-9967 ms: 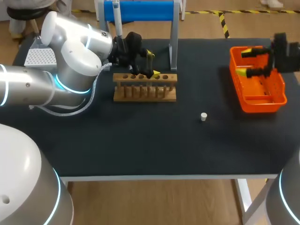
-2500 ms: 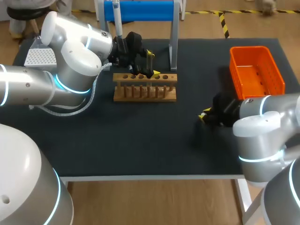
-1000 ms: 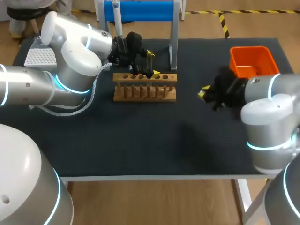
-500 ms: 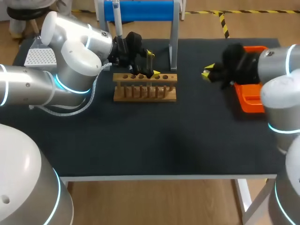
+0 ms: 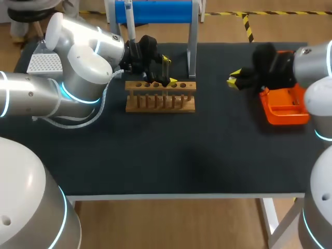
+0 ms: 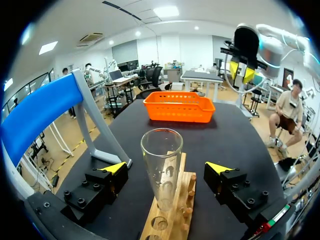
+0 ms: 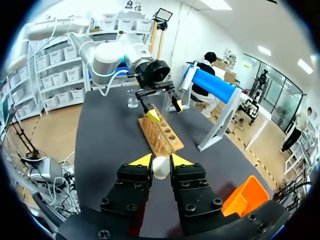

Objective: Invert the test tube, pick up the pipette, mount the tip to pipette, aspirate from beaker and dispense into the tube, eject the tip, return the pipette, and cap with the stopper.

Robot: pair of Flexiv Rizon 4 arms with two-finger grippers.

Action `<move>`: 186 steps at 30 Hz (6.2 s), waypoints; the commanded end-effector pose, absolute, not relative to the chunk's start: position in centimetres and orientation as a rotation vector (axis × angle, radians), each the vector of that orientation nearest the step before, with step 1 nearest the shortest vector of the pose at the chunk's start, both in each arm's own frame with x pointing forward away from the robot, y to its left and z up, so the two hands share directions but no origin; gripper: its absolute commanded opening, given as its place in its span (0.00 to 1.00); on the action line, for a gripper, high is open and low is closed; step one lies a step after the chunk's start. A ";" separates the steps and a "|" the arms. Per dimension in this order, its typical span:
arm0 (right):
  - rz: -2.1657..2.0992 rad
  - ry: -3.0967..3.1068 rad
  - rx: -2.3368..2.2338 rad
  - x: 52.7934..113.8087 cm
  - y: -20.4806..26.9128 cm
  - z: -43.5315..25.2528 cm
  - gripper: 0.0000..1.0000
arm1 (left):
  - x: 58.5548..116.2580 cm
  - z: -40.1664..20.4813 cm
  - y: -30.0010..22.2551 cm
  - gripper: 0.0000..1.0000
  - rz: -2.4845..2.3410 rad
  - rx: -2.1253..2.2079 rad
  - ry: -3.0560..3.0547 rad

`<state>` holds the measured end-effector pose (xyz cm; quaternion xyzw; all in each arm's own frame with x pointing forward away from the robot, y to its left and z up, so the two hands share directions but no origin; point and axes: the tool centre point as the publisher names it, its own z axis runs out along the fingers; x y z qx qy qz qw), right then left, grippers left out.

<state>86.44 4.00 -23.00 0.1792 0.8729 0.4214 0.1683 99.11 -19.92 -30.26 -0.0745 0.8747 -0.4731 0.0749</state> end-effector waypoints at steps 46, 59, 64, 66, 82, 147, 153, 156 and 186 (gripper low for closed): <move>1.265 2.568 0.186 97.1 20.6 -20.7 0.00 | 99.1 -30.2 -19.9 1.00 -1.417 -0.223 2.627; 1.260 2.568 0.212 97.4 21.4 -21.5 0.00 | 99.1 -30.2 -19.9 1.00 -1.417 -0.223 2.627; 1.256 2.571 0.221 97.6 21.6 -22.0 0.00 | 99.1 -30.2 -19.9 1.00 -1.417 -0.223 2.627; 1.252 2.574 0.225 97.7 21.6 -22.2 0.00 | 99.1 -30.2 -19.9 1.00 -1.417 -0.223 2.627; 1.242 2.568 0.231 98.2 21.7 -22.0 0.00 | 99.1 -30.2 -19.9 1.00 -1.417 -0.223 2.627; 1.161 2.628 0.234 98.5 22.5 -23.6 0.00 | 99.1 -30.2 -19.9 1.00 -1.417 -0.223 2.627; 1.156 2.637 0.257 98.5 22.2 -24.2 0.00 | 99.1 -30.2 -19.9 1.00 -1.417 -0.223 2.627; 1.152 2.644 0.264 98.4 22.1 -24.6 0.00 | 99.1 -30.2 -19.9 1.00 -1.417 -0.223 2.627; 1.314 2.630 0.227 98.8 19.6 -23.9 1.00 | 99.1 -30.2 -19.9 1.00 -1.417 -0.223 2.627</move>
